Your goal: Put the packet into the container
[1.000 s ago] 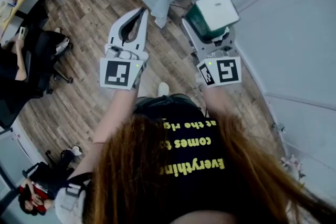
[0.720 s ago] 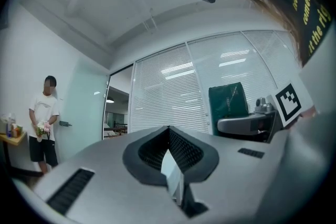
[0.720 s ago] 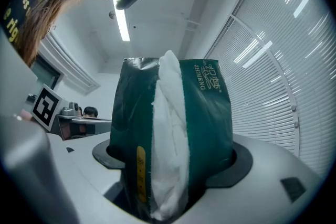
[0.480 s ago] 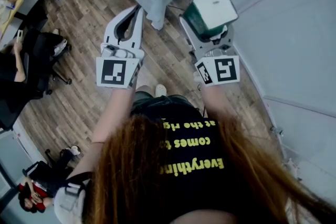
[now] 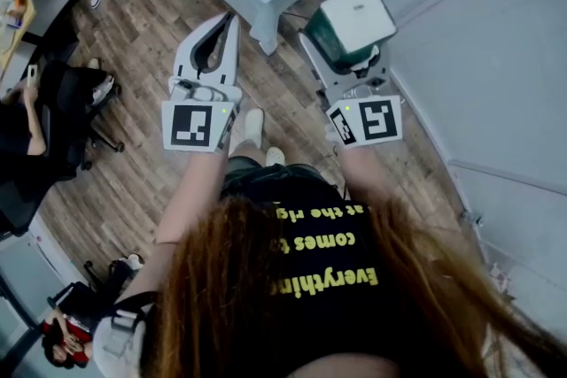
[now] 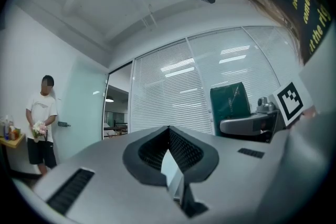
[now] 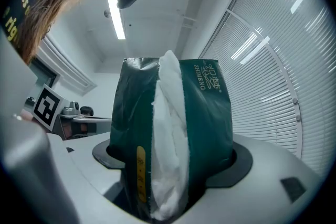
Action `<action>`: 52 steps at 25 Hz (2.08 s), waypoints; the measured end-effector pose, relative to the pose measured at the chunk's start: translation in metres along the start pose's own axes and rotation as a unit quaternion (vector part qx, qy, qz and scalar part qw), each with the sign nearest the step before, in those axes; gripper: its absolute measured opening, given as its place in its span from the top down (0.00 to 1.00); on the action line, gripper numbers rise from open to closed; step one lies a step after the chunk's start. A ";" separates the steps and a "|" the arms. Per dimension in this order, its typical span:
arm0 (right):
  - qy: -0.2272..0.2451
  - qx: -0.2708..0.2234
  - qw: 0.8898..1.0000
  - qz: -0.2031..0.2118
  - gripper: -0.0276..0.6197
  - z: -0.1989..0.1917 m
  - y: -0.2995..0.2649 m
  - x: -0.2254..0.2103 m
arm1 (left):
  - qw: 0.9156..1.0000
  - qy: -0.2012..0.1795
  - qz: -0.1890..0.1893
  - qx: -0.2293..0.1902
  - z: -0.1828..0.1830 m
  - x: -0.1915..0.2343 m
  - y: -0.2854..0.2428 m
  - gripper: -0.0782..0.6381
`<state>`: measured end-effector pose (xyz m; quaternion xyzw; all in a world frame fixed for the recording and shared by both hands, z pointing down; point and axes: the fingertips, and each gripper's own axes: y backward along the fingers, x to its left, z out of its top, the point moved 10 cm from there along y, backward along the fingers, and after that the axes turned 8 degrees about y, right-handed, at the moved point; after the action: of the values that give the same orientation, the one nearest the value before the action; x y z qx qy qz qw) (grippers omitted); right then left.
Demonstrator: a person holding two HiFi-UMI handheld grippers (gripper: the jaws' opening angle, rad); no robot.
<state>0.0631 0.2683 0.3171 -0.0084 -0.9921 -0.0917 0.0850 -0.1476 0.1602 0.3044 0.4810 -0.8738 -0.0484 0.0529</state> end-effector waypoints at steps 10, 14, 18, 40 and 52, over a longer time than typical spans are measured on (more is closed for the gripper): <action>0.021 0.003 0.999 -0.025 0.31 -0.002 -0.058 -0.007 | 0.999 0.009 -0.043 -0.018 -0.004 0.047 -0.056 0.89; 0.021 0.004 0.999 -0.029 0.31 -0.004 -0.087 -0.007 | 0.999 0.013 -0.049 -0.020 -0.003 0.072 -0.076 0.89; 0.017 0.010 0.999 -0.035 0.31 -0.009 -0.123 -0.007 | 0.998 0.018 -0.053 -0.015 -0.006 0.107 -0.097 0.89; 0.003 0.012 1.000 -0.004 0.31 -0.040 -0.210 -0.056 | 1.000 0.023 -0.012 -0.003 -0.020 0.150 -0.167 0.89; 0.004 -0.007 0.999 0.034 0.31 -0.058 -0.256 -0.145 | 1.000 0.014 0.018 -0.018 -0.024 0.134 -0.257 0.89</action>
<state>0.2075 0.0057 0.3023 -0.0427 -0.9902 -0.0956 0.0924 -0.0005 -0.0912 0.2998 0.4649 -0.8804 -0.0559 0.0748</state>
